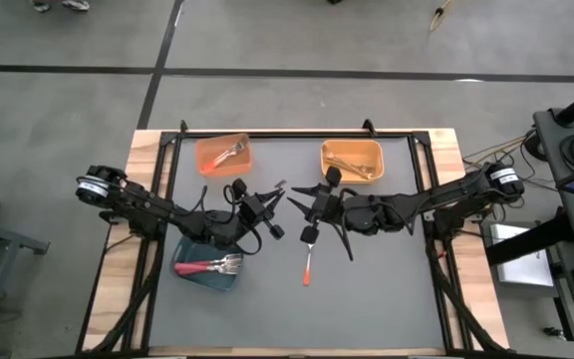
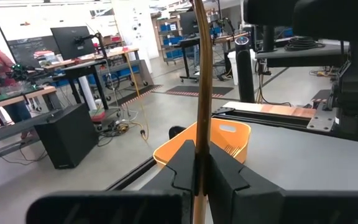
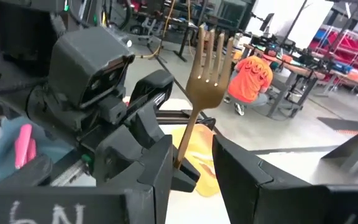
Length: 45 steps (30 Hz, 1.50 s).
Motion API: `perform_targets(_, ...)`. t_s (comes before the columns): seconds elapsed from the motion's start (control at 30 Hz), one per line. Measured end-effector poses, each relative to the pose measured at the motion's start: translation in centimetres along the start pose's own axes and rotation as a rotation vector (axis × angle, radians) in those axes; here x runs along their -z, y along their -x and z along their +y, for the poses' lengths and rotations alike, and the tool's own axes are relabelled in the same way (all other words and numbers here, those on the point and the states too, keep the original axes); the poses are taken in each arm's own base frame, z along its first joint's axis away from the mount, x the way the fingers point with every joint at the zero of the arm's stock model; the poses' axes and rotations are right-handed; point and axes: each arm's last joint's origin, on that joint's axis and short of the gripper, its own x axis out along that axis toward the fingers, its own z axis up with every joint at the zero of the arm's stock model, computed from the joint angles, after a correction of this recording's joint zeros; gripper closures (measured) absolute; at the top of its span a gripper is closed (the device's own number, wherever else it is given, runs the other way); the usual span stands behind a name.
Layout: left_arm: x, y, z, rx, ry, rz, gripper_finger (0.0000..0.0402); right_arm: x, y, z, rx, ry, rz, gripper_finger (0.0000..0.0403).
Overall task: Sort silverware by color (type)
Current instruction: Put the gold fork into the yellow bin
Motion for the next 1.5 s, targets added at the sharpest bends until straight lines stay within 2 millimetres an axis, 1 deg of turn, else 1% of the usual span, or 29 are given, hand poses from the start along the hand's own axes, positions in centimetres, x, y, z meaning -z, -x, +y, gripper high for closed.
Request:
perform_targets(0.1,0.0,0.0,0.0,0.000,0.000,0.000,0.0398,0.0,0.0,0.0,0.000,-0.044,-0.001,0.0296)
perform_targets(0.3,0.0,0.0,0.0,0.000,0.001,0.000,0.0398,0.0,0.0,0.0,0.000,-0.049,0.000,0.0294)
perform_targets(0.43,0.0,0.0,0.0,0.000,0.001,0.000,0.0398,0.3,0.1,0.2,-0.010,-0.033,0.035,0.0296)
perform_targets(0.53,0.0,0.0,0.0,0.000,0.000,0.000,0.0398,0.0,0.2,0.1,-0.013,-0.030,0.049,0.0316)
perform_targets(0.7,0.0,0.0,0.0,0.000,-0.007,0.000,0.0398,-0.8,1.2,0.4,-0.038,0.019,0.034,0.0380)
perform_targets(0.77,0.0,0.0,0.0,0.000,-0.007,0.000,0.0398,-1.2,1.7,0.5,-0.052,0.032,0.020,0.0388)
perform_targets(0.83,0.0,0.0,0.0,-0.001,-0.007,0.000,0.0398,-1.6,2.1,0.4,-0.056,0.016,0.006,0.0386)
perform_targets(0.97,0.0,0.0,0.0,-0.001,-0.006,-0.001,0.0398,-1.5,2.1,0.4,-0.053,-0.041,0.012,0.0358)
perform_targets(1.1,0.0,0.0,0.0,-0.002,-0.005,-0.002,0.0398,-0.4,0.9,0.8,-0.041,-0.113,0.047,0.0300)
perform_targets(1.2,0.0,0.0,0.0,-0.001,-0.009,0.001,0.0398,0.3,-0.1,0.9,0.017,-0.142,0.056,0.0252)
perform_targets(1.3,0.0,0.0,0.0,-0.002,-0.009,0.001,0.0398,0.4,-0.8,1.0,0.065,-0.177,0.015,0.0213)
perform_targets(1.4,0.0,-0.1,0.1,-0.003,-0.009,0.001,0.0398,0.3,-1.4,1.2,0.073,-0.192,-0.031,0.0194)
perform_targets(1.5,0.0,-0.1,0.1,-0.004,-0.009,0.001,0.0398,0.4,-1.8,1.5,0.080,-0.191,-0.061,0.0194)
